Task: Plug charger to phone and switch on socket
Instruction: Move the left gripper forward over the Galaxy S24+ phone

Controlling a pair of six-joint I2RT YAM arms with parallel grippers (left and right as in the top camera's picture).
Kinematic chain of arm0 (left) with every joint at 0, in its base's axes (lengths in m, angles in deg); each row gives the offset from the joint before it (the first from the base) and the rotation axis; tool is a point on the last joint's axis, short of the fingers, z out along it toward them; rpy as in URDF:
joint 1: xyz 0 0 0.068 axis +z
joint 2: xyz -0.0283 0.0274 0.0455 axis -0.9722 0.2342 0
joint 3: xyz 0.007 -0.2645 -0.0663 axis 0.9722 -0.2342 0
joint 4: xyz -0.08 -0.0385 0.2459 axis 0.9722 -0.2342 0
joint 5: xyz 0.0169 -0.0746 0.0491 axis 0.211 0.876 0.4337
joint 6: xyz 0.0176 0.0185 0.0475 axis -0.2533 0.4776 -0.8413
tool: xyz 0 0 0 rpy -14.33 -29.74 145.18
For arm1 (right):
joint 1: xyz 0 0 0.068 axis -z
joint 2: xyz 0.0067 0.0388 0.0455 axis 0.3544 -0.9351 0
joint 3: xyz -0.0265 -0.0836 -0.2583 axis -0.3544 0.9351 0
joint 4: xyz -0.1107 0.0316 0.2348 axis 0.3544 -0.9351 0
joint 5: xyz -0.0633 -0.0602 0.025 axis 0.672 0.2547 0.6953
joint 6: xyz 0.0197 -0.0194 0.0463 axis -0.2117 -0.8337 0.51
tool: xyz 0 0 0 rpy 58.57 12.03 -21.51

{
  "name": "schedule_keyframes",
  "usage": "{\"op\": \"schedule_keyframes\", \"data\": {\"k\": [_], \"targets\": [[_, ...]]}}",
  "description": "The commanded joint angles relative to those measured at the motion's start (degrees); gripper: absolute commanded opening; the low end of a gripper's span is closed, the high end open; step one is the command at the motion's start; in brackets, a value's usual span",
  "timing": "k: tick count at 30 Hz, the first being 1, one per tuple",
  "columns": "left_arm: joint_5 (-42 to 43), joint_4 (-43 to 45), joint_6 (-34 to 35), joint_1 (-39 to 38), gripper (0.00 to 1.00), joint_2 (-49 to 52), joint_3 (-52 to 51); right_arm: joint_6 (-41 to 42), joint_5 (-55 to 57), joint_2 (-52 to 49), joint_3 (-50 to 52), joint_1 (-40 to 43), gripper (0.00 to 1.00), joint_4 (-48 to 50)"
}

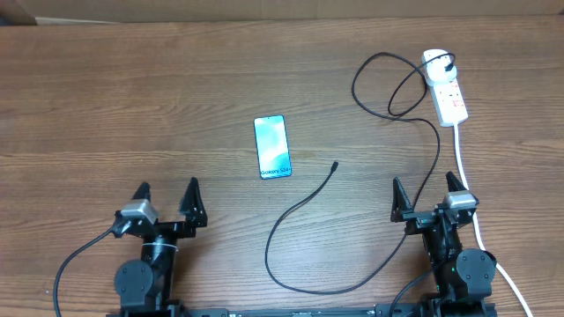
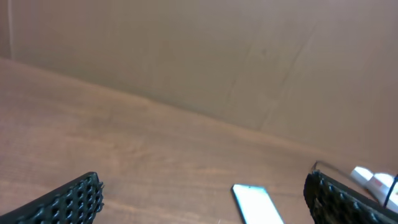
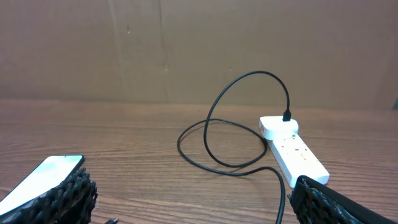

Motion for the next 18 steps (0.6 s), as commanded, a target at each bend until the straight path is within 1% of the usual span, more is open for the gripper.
{"op": "schedule_keyframes", "data": {"k": [1,5,8,12,15,18], "targets": [[0.92,1.20,-0.61,0.20,1.00,-0.61,2.10,-0.07,0.55,0.46,0.59,-0.39,1.00,0.24],[0.92,1.07,-3.61,0.20,0.99,-0.61,5.22,-0.07,0.55,0.46,0.59,-0.39,1.00,0.24],[0.87,-1.22,-5.22,0.20,1.00,-0.61,8.92,-0.07,0.55,0.46,0.59,-0.39,1.00,0.24],[-0.50,-8.55,-8.94,0.20,1.00,-0.61,15.80,-0.07,0.55,0.46,0.59,-0.39,1.00,0.24],[-3.93,-15.02,-8.92,0.20,1.00,-0.59,21.90,-0.07,0.55,0.46,0.59,-0.39,1.00,0.24],[-2.23,-18.99,-8.90,0.20,1.00,-0.59,28.11,-0.07,0.55,0.46,0.59,-0.39,1.00,0.24]]}}
